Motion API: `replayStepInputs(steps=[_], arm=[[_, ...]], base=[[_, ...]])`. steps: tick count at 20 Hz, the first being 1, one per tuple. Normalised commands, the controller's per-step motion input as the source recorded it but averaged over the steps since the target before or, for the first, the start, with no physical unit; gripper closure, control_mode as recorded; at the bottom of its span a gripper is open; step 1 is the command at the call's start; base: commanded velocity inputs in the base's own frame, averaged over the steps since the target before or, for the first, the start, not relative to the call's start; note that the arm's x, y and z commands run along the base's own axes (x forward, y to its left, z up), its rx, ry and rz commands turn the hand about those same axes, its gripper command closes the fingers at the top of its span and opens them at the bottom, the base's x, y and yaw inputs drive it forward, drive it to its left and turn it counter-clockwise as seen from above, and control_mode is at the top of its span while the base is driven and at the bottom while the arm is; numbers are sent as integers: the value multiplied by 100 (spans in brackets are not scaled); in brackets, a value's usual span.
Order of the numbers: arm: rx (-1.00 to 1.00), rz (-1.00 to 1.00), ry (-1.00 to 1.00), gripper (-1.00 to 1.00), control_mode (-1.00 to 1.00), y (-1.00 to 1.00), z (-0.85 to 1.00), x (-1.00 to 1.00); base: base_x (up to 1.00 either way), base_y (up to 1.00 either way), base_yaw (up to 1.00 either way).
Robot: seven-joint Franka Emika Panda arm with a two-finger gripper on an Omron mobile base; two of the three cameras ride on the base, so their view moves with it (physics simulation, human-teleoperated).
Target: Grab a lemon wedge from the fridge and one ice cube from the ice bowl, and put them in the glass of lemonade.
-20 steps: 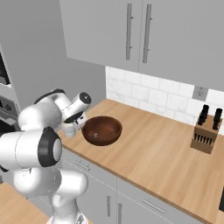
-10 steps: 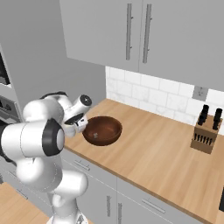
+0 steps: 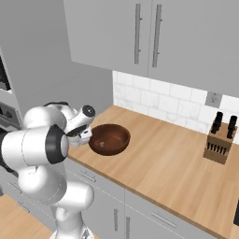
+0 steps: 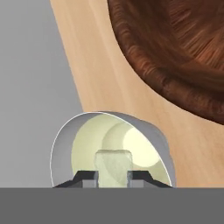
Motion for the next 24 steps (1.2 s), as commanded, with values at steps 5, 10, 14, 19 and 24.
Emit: replayStepInputs(steps=[5,10,14,19,24], arm=[[0,-13,0,-100,-100,1,1,0],[0,-13,0,-100,-100,4,16,0],[0,-12,0,-100,-100,8,17,0],[0,-13,0,-100,-100,11,27,0],[0,-13,0,-100,-100,13,37,0]], base=[[0,0,0],[0,0,0],[0,0,0],[0,0,0],[0,0,0]])
